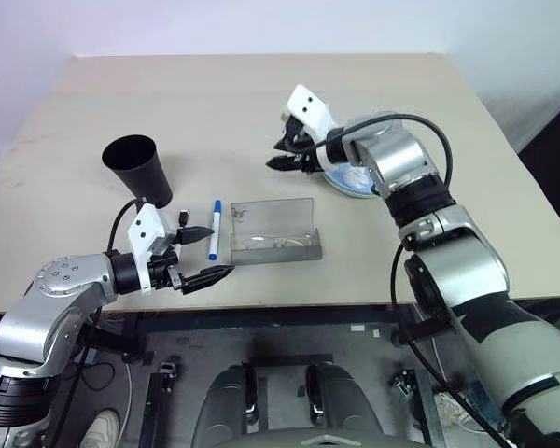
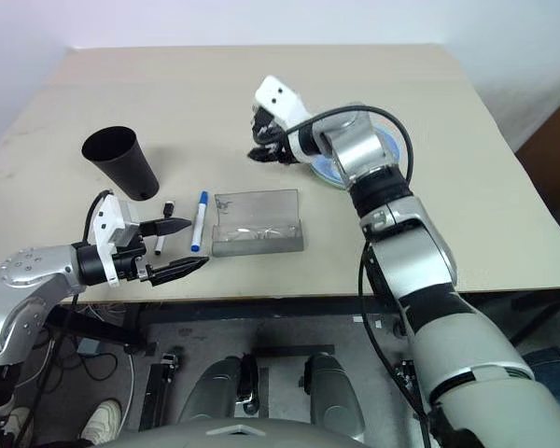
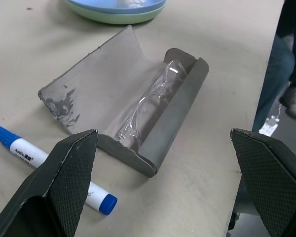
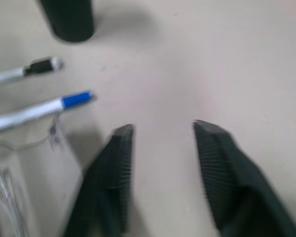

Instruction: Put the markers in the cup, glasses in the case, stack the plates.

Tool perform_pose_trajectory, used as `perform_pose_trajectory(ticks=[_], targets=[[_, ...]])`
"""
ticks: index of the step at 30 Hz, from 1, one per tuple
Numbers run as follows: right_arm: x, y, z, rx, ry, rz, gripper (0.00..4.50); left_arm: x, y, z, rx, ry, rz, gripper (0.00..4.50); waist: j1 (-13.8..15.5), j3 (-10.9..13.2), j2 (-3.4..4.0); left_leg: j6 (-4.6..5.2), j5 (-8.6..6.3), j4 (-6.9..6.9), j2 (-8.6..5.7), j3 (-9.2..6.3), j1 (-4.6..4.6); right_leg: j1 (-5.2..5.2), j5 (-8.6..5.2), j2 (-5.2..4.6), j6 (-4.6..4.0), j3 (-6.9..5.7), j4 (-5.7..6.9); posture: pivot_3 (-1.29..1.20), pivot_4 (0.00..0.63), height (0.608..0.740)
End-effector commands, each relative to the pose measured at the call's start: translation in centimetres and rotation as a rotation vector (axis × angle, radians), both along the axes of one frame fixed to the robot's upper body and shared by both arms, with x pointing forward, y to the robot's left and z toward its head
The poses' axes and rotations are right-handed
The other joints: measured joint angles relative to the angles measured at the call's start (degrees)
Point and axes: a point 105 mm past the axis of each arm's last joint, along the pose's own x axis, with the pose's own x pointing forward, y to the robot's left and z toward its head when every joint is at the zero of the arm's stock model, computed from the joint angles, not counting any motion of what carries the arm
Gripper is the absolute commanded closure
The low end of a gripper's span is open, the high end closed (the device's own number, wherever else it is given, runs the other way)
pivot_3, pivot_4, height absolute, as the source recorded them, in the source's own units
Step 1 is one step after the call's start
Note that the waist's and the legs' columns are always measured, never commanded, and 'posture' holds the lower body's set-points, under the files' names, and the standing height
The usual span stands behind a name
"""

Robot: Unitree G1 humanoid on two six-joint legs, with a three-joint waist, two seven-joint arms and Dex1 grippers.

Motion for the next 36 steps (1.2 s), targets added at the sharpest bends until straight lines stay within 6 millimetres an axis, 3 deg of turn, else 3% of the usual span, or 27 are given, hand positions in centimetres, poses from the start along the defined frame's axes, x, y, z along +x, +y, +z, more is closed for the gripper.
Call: perform_pose_trajectory(ticks=[1,2,6,12,21,28,36], targets=[[0.7,0.4,-0.2,0.01,0.021,-0.049,3.89,-0.4,-0.2,1.1,-0.002,-0.052,-0.009,0.0,-0.1,0.0,0.0,0.0,0.0,-0.04,0.0,0.01,0.0,-0.01,0.0,0.0,0.0,0.0,-0.01,0.0,0.15,0.74],[0.9,0.4,-1.1,-0.019,0.036,-0.071,4.16,-0.4,-0.2,1.1,-0.001,-0.051,-0.007,0.0,-0.4,0.0,0.0,0.0,0.0,-0.05,0.0,0.02,0.0,-0.01,0.0,0.0,0.01,0.0,-0.02,0.0,0.15,0.74],[0.8,0.4,-4.5,-0.12,0.132,-0.128,4.16,-0.4,-0.1,1.1,0.001,-0.049,-0.005,0.0,-1.1,0.0,0.01,-0.02,0.02,-0.13,-0.01,0.03,-0.01,-0.02,0.08,0.0,0.14,0.0,-0.07,0.0,0.15,0.74],[-0.9,1.5,-7.0,-0.201,0.264,-0.031,4.16,-0.5,-0.3,1.0,0.001,-0.045,-0.014,0.0,-1.3,0.0,0.01,0.0,0.12,-0.22,-0.01,0.05,-0.01,-0.07,0.1,0.03,0.17,0.0,-0.07,0.0,0.15,0.74],[-4.0,2.2,-5.6,-0.295,0.367,0.282,4.16,-0.7,-0.4,0.9,0.004,-0.042,-0.012,0.0,-1.3,0.0,0.01,-0.14,0.21,-0.4,0.02,0.03,0.05,-0.1,0.1,0.1,0.18,0.0,-0.06,0.0,0.15,0.74],[-4.5,2.3,-4.4,-0.264,0.362,0.323,4.16,-0.8,-0.3,0.8,0.001,-0.034,-0.014,0.0,-1.2,0.0,0.01,-0.26,0.24,-0.51,0.01,0.03,0.03,-0.2,0.1,0.1,0.18,0.01,-0.05,0.0,0.15,0.74],[-5.0,1.6,-5.3,-0.229,0.374,0.29,4.16,-2.6,0.9,2.1,-0.009,0.029,-0.048,0.0,-1.2,0.0,0.01,-0.32,0.21,-0.55,0.0,0.0,0.02,-0.22,0.1,0.05,0.16,0.02,-0.09,0.0,0.15,0.74]])
